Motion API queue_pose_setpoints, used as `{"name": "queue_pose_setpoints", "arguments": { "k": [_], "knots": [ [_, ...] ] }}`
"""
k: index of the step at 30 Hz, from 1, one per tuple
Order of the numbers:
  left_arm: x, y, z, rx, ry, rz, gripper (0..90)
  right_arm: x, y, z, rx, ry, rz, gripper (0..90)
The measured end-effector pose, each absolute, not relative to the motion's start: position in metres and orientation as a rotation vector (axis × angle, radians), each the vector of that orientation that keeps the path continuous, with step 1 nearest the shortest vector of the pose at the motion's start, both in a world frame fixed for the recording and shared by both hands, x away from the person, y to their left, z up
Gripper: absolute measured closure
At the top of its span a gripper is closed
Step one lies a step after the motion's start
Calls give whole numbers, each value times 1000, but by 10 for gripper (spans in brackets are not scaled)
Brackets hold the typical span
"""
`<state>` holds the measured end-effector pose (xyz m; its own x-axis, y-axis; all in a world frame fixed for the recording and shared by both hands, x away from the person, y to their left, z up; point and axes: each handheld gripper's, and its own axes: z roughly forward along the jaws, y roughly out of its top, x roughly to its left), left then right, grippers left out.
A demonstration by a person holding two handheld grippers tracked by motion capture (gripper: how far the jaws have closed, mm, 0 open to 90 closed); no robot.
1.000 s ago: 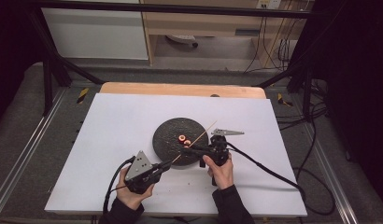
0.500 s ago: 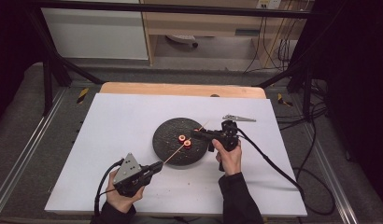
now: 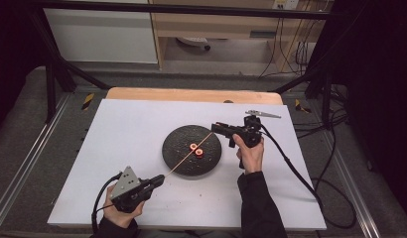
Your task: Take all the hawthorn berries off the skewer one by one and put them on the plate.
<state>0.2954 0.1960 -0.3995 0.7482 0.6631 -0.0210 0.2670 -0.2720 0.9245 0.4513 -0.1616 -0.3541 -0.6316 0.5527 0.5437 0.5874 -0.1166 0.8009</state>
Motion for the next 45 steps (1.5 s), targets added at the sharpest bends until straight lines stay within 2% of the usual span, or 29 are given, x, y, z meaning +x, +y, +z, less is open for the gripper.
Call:
{"name": "queue_pose_setpoints", "arguments": {
  "k": [6,20,28,38,45],
  "knots": [
    [297,204,-401,1848,749,461,885,459,-163,-359,-1413,-2137,-1860,658],
    [303,207,-405,1839,789,458,885,460,-128,-432,-1439,-2348,-1546,652],
    [305,206,-407,1842,800,451,884,458,-123,-449,-1436,-2402,-1484,636],
    [308,207,-407,1839,817,446,884,449,-132,-436,-1420,-2417,-1522,482],
    [314,205,-406,1835,840,441,884,431,-153,-420,-1402,-2441,-1595,229]
  ]
}}
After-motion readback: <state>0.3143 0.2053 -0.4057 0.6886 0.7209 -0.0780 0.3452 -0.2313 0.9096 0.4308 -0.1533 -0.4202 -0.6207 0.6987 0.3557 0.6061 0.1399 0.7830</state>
